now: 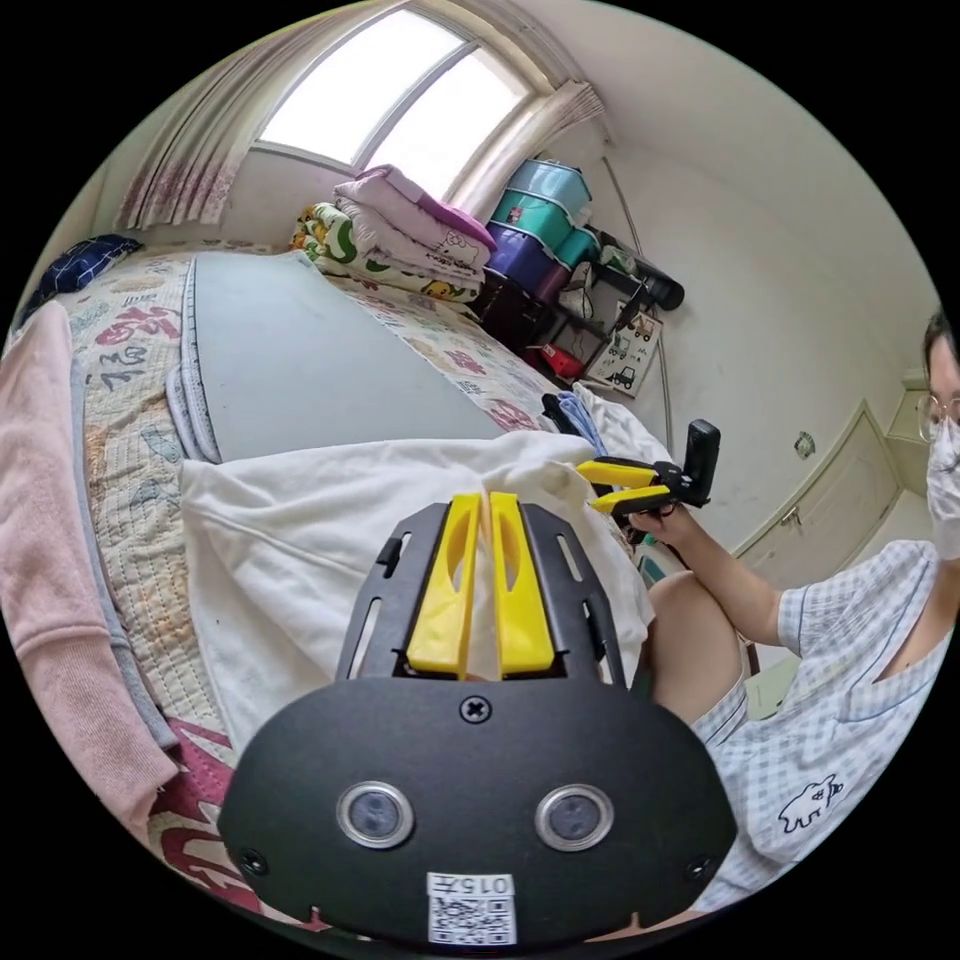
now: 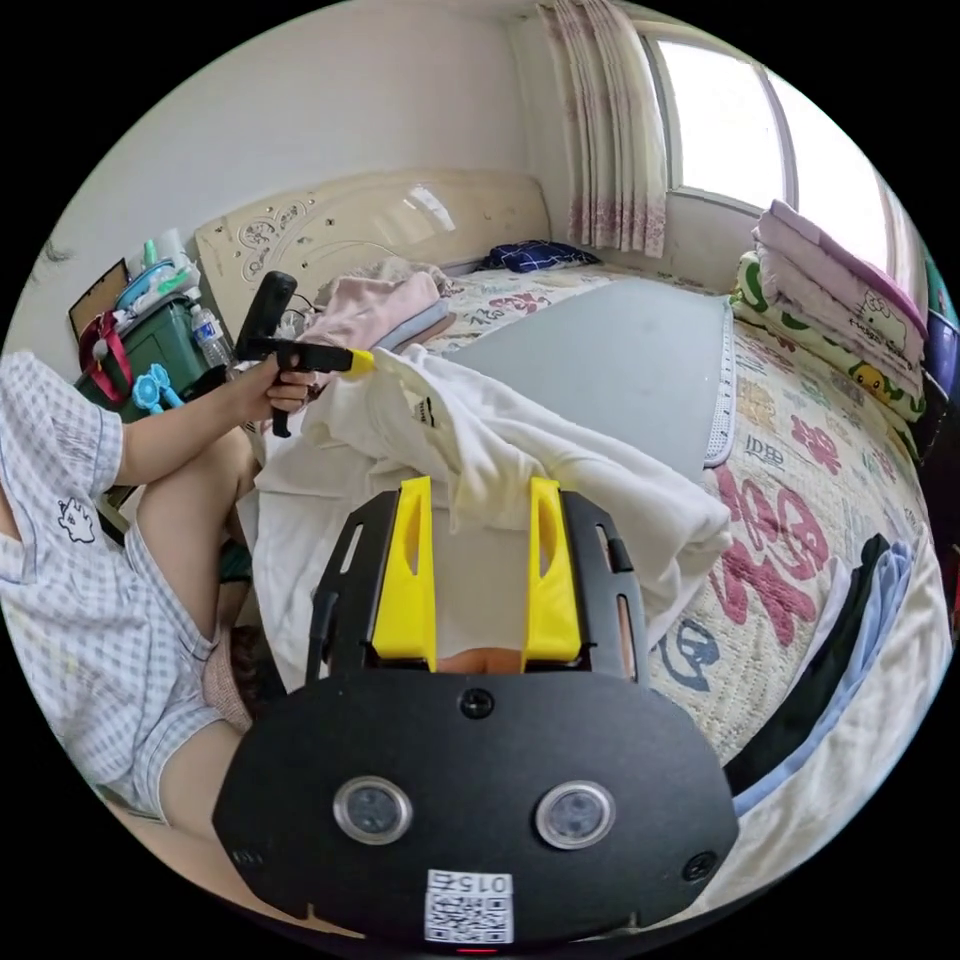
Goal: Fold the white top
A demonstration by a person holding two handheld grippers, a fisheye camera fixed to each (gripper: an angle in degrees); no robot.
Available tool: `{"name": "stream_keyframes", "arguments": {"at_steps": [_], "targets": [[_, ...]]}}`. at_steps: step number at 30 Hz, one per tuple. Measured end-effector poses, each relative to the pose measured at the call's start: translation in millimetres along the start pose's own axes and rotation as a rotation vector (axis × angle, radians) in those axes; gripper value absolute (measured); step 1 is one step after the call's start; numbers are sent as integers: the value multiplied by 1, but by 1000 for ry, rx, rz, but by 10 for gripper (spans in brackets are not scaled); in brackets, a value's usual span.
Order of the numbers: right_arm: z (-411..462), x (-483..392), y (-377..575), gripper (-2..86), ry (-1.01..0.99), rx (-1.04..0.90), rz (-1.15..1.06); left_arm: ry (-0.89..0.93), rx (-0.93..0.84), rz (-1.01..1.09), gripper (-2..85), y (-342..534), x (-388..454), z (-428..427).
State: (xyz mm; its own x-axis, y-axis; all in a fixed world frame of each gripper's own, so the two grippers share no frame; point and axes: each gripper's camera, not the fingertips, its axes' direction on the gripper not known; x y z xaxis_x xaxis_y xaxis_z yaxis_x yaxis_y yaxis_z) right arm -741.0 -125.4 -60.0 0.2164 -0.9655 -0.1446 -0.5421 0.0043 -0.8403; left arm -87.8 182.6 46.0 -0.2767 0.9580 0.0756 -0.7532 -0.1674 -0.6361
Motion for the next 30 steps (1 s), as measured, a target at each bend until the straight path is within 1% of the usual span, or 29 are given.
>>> {"name": "stream_keyframes", "arguments": {"at_steps": [2, 6, 10, 12, 14, 16, 18, 20, 22, 24, 25, 26, 30], "targets": [[11, -4, 2, 136, 13, -17, -20, -27, -12, 11, 9, 4, -2, -4], [5, 3, 13, 125, -50, 35, 22, -71, -23, 31, 11, 12, -6, -12], [10, -4, 29, 119, 27, -11, 21, -100, -48, 8, 18, 21, -17, -13], [18, -10, 33, 119, 45, -33, 15, -81, -33, -18, 26, 26, -22, -16], [32, -21, 36, 119, 102, -96, -19, -42, -20, -55, 67, 32, -29, -21], [40, -30, 38, 120, 168, -118, -53, -11, -19, -69, 94, 35, -34, -23], [43, -34, 40, 120, 196, -111, -59, 57, -44, -56, 111, 38, -34, -23], [42, -32, 42, 120, 171, -104, -30, 163, -144, -7, 130, 40, -23, -21], [40, -32, 45, 121, 166, -96, -15, 167, -223, 47, 123, 45, -7, -20], [37, -35, 45, 122, 185, -85, -15, 60, -277, 114, 93, 52, 9, -19], [34, -38, 45, 124, 199, -82, -18, -31, -310, 150, 65, 57, 17, -17], [32, -41, 45, 126, 204, -84, -21, -85, -322, 169, 55, 61, 20, -17], [21, -46, 46, 129, 232, -75, -14, -61, -291, 137, 27, 68, 13, -26]]}}
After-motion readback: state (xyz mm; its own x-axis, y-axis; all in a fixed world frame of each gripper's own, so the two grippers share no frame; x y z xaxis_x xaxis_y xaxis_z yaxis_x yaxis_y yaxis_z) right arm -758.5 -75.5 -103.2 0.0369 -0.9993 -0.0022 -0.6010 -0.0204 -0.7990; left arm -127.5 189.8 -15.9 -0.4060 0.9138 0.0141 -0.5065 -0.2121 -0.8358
